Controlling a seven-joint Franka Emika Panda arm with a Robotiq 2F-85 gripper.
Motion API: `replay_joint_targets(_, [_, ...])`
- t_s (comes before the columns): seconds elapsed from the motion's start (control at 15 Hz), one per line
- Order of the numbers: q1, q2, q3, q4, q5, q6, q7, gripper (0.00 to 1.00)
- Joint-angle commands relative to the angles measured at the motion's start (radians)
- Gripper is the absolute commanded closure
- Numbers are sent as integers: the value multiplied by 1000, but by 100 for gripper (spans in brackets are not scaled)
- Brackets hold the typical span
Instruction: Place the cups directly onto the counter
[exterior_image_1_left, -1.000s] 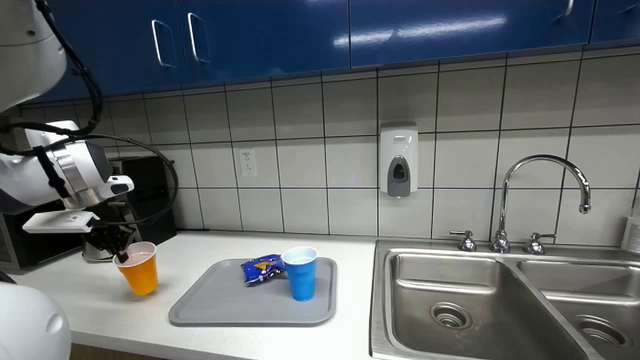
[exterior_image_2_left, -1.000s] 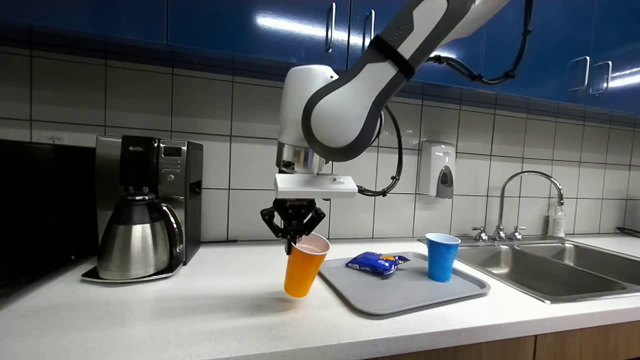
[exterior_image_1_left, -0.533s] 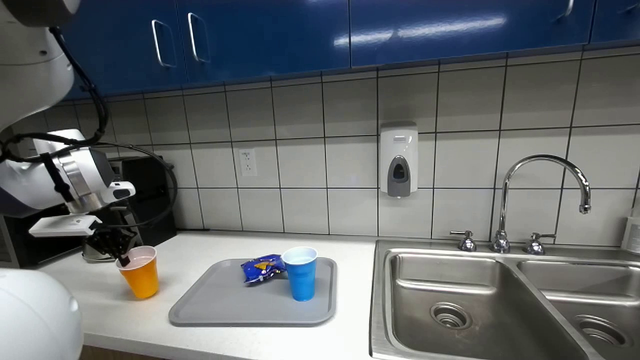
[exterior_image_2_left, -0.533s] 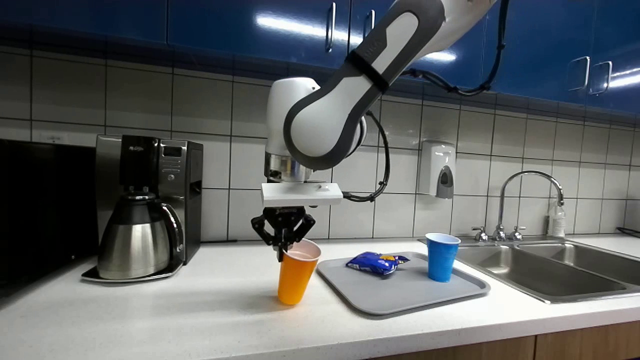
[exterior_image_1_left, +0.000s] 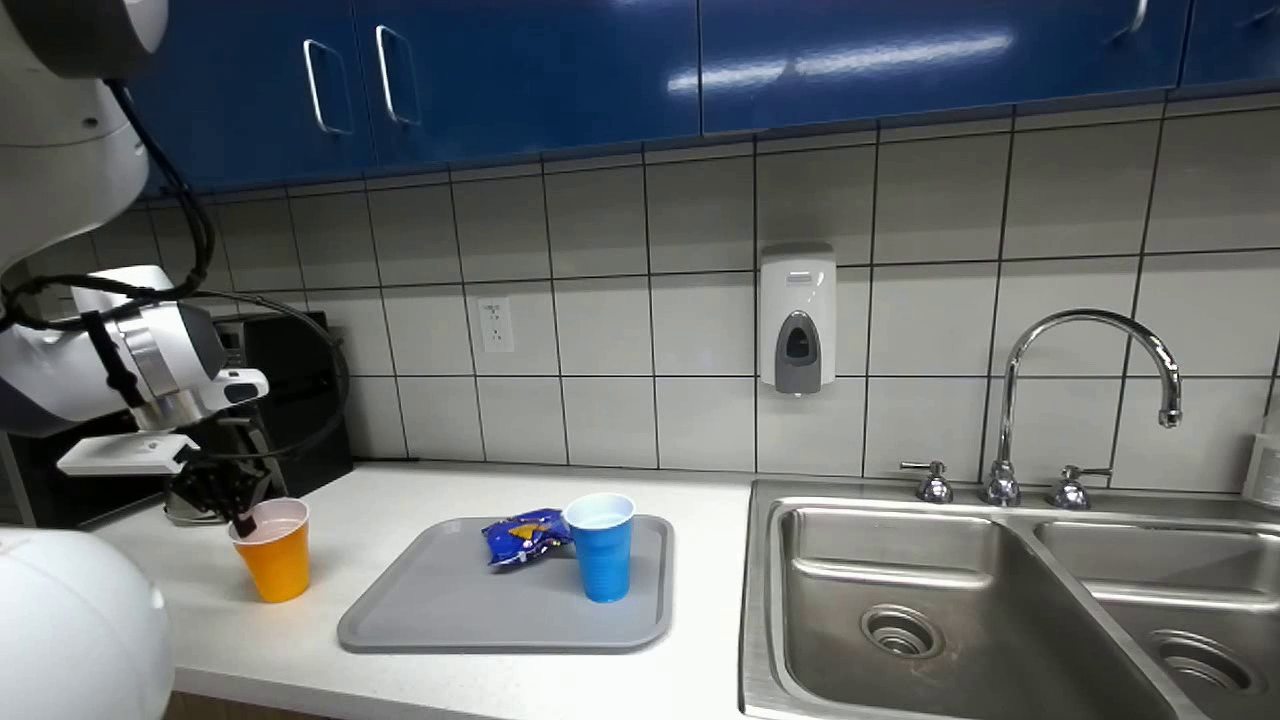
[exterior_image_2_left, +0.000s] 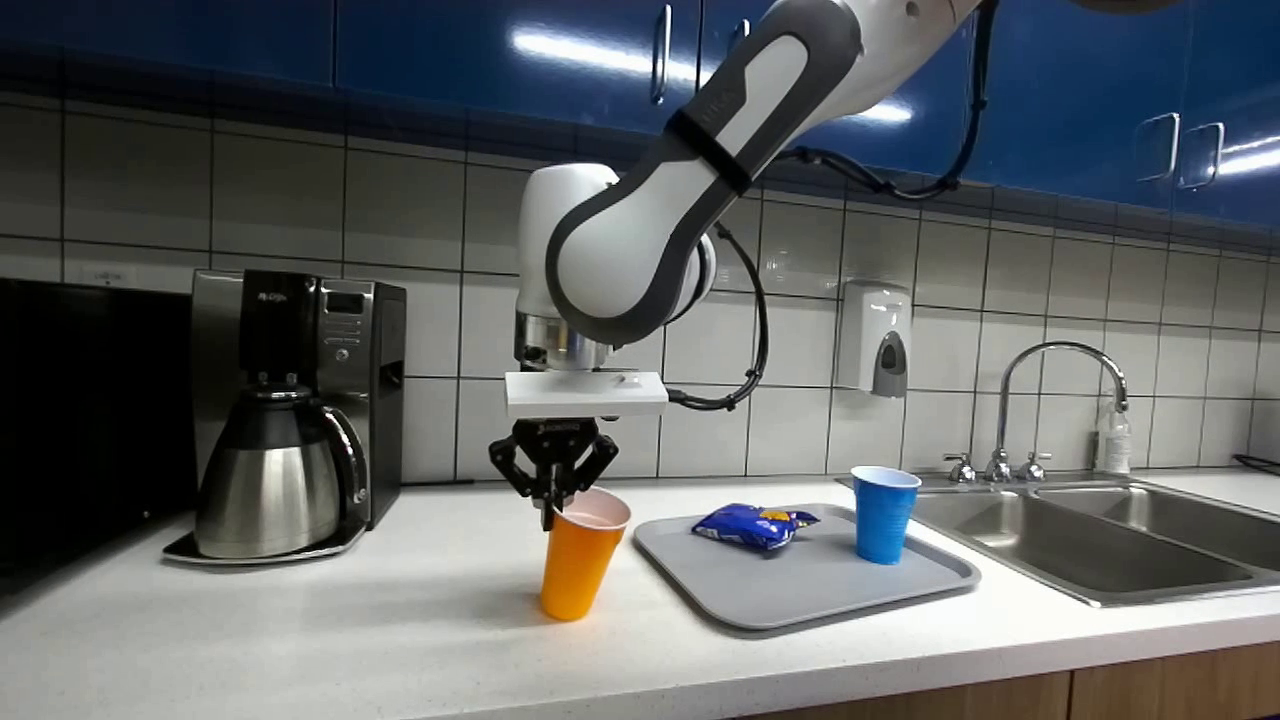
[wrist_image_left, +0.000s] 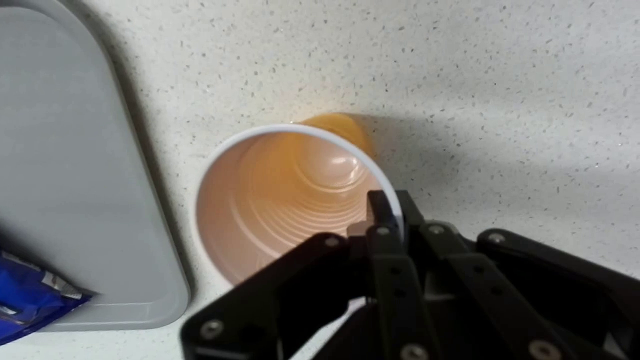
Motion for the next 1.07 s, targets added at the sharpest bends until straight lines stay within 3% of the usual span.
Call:
replay_joint_targets(0.0, [29, 12, -20, 34, 18, -46, 8, 62])
replay_joint_targets(0.53, [37, 6, -30, 34, 18, -48, 8, 4])
replay_joint_targets(0.6, [37, 3, -31, 32, 19, -46, 8, 0])
replay_joint_targets(1.0, [34, -15, -33, 25, 21, -40, 6, 0])
